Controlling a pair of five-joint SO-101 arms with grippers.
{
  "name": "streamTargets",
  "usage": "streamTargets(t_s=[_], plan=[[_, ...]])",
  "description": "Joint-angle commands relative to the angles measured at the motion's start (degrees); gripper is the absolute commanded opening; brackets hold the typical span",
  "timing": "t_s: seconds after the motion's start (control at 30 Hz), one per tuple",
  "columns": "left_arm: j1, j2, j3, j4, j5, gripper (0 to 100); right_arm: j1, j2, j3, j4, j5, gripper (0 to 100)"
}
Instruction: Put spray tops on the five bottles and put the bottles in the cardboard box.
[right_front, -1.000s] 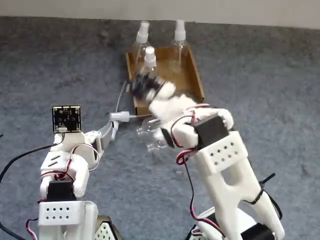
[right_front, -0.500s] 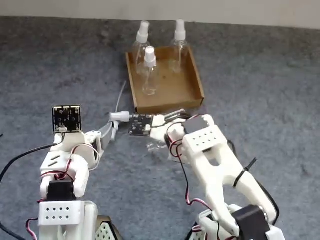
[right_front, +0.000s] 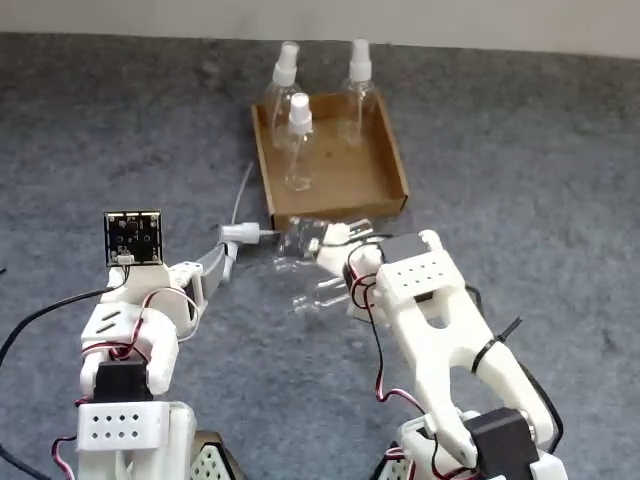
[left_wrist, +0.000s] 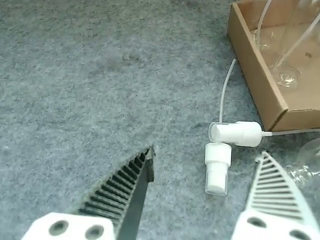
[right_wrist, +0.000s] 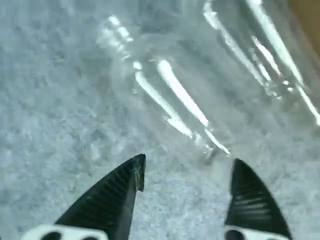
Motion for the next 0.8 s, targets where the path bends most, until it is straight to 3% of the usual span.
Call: streamTargets(t_s=[0.0, 0.33, 0.43, 0.6, 0.77], plan=[[-0.13, 0.04, -0.40, -1.49, 0.18, 25, 0.66, 1.10, 2.33, 0.04, -6.33, 15.2], [-0.13, 0.04, -0.31, -1.41, 0.18, 25, 4.70, -0.31, 1.98, 0.57, -8.18, 14.6], [-0.13, 0.04, -0.31, -1.41, 0.18, 25, 1.10, -6.73, 0.57, 0.57, -8.18, 16.3], [-0.13, 0.04, -0.04, -1.58, 0.18, 25, -5.23, -18.33, 0.40, 0.22, -7.65, 27.4], [-0.13, -0.40, 0.31, -1.58, 0.18, 25, -8.75, -16.48, 0.57, -1.27, -4.31, 36.4]])
